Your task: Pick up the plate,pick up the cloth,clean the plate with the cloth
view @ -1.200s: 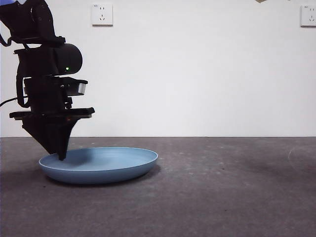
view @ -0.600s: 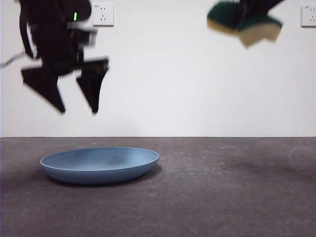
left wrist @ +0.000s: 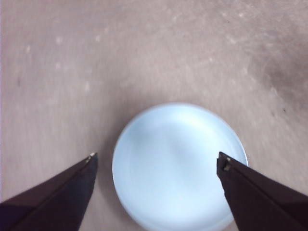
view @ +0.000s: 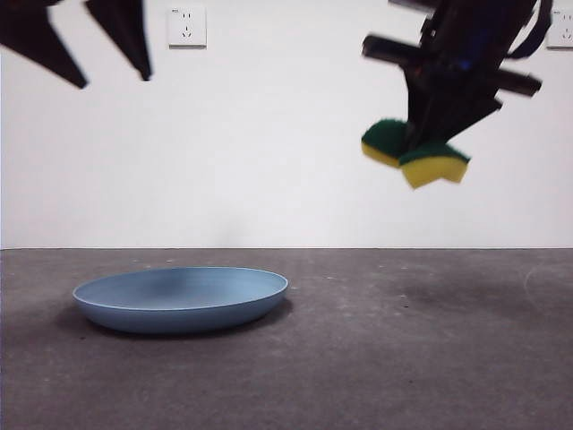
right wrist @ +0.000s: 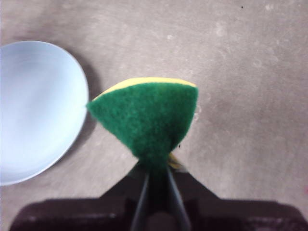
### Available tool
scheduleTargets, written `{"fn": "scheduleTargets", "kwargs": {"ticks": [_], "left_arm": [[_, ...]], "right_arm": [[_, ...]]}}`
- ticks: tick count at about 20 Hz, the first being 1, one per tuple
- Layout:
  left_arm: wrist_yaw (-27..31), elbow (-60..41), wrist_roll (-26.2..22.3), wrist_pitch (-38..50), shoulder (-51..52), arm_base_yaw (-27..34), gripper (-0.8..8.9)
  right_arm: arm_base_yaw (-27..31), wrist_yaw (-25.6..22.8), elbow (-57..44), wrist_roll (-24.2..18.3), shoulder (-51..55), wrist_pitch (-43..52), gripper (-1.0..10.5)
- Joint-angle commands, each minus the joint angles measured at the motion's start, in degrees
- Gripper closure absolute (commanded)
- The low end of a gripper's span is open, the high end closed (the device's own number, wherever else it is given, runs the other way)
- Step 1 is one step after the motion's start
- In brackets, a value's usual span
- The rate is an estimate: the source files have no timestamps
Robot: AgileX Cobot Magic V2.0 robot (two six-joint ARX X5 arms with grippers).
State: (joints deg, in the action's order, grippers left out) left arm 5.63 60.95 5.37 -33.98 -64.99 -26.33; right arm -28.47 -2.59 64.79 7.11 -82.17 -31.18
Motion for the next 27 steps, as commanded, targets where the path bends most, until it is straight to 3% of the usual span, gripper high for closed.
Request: {"fn": "scheduleTargets", "kwargs": {"ticks": [1, 5, 9, 16, 17, 18, 21, 22, 27], "left_arm": [[0.2, -7.43, 4.02, 2.86, 7.8, -0.63, 4.06], [0.42, -16.28, 7.48, 4.13, 21.0, -3.34, 4.06], [0.48, -18.12, 9.57, 2.32, 30.36, -6.71, 4.06], [1.84, -18.12, 10.16, -3.19, 34.25, -10.05, 4.09], [1.84, -18.12, 10.36, -3.41, 34.25, -10.49, 4.09], [1.86, -18.12, 10.86, -3.45, 34.23, -10.97, 4.09], [2.95, -18.12, 11.1, -3.45, 34.23, -12.02, 4.09], [3.32, -18.12, 11.17, -3.5, 34.23, -12.26, 4.09], [4.9, -18.12, 11.15, -3.87, 34.23, -13.09, 4.09]], "right_arm": [[0.42, 2.43, -0.44, 0.46, -4.11, 1.46, 9.6], [0.61, 2.69, -0.44, 0.46, -12.0, 3.39, 9.6], [0.68, 2.64, -0.44, 0.33, -18.58, 4.26, 9.6], [0.66, 2.71, -0.44, -1.05, -22.71, 5.73, 9.4], [0.66, 2.73, -0.44, -1.16, -22.71, 5.68, 8.9], [0.68, 2.69, -0.44, -1.16, -22.71, 5.66, 7.8], [0.7, 2.69, -0.44, -1.16, -22.71, 5.7, 3.1], [0.7, 2.69, -0.44, -1.16, -22.71, 5.7, 2.6], [0.66, 2.67, 0.15, -1.16, -21.42, 5.49, 2.6]]}}
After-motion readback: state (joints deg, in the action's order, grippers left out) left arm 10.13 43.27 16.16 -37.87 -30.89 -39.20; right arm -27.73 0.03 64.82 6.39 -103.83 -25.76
